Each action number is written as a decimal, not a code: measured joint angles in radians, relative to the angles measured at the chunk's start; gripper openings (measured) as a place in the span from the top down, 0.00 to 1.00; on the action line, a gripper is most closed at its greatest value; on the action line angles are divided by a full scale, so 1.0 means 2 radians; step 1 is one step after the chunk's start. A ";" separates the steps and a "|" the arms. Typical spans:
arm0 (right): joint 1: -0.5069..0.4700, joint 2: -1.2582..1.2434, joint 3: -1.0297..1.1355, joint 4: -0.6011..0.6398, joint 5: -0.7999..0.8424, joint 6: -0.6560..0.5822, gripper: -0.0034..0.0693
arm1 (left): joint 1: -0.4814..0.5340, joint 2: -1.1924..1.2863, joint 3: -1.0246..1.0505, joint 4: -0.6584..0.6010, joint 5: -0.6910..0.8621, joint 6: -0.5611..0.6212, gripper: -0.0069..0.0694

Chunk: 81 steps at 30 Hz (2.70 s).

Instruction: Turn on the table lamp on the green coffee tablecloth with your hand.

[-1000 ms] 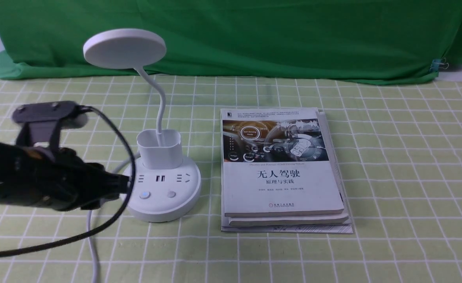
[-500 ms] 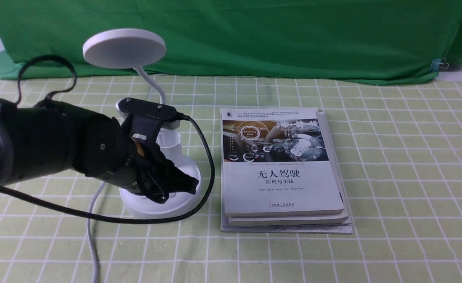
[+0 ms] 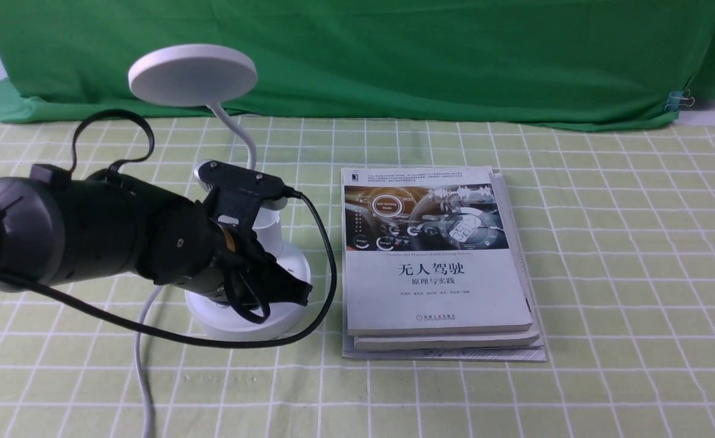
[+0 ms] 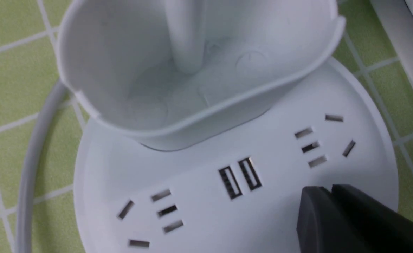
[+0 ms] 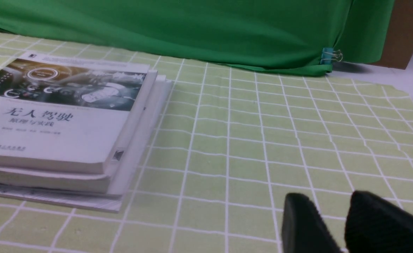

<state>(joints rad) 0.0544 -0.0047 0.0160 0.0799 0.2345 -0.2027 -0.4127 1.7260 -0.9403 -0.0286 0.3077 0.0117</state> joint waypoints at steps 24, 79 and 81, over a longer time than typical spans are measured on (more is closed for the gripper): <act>0.000 0.000 0.000 0.000 0.000 0.000 0.62 | 0.000 0.005 -0.005 0.000 0.003 -0.006 0.89; 0.000 0.000 0.000 0.000 0.000 0.000 0.62 | 0.000 -0.230 0.126 -0.061 0.106 0.011 0.89; 0.000 0.000 0.000 0.000 0.000 0.000 0.62 | 0.000 -0.277 0.155 -0.068 0.101 0.012 0.89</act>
<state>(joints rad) 0.0544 -0.0047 0.0160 0.0799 0.2345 -0.2025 -0.4127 1.1724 -0.6295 -0.1642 0.5103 0.0364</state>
